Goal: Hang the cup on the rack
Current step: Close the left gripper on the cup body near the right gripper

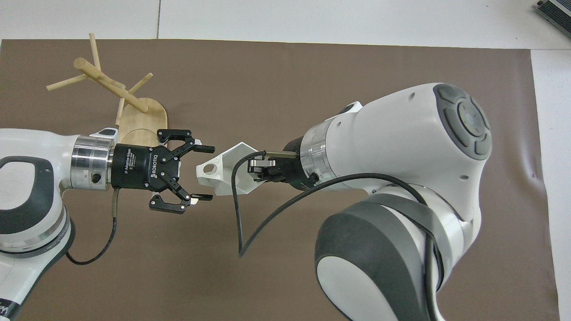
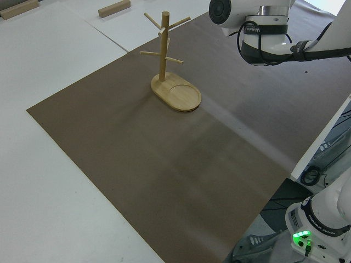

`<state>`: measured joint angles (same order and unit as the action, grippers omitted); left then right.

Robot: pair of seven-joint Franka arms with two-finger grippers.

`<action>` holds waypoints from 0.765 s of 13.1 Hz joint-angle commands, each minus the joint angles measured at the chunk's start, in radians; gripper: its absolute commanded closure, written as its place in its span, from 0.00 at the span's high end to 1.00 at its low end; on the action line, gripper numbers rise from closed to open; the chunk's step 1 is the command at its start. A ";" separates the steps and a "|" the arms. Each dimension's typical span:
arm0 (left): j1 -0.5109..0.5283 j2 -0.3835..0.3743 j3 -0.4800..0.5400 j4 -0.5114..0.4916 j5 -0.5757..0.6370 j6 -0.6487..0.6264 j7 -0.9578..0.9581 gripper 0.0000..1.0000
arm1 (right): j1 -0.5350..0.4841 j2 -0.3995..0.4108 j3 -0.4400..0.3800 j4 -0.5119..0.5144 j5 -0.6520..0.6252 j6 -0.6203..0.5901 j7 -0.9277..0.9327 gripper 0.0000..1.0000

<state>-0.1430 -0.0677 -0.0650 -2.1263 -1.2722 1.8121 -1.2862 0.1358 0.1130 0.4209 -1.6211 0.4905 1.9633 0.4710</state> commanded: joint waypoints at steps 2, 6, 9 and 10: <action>-0.018 -0.032 0.013 -0.037 -0.019 0.012 0.013 1.00 | -0.008 -0.019 0.003 -0.017 0.026 0.014 0.012 0.00; -0.018 -0.040 0.014 -0.037 -0.018 0.004 0.004 0.51 | -0.008 -0.019 0.003 -0.017 0.026 0.014 0.012 0.00; -0.018 -0.060 0.016 -0.037 -0.007 0.003 0.018 0.00 | -0.008 -0.019 0.003 -0.017 0.026 0.014 0.012 0.00; -0.017 -0.061 0.016 -0.035 -0.006 0.001 0.016 0.00 | -0.008 -0.019 0.003 -0.017 0.026 0.014 0.012 0.00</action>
<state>-0.1502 -0.0808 -0.0590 -2.1277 -1.2722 1.8129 -1.2827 0.1353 0.1079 0.4203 -1.6201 0.4941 1.9636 0.4711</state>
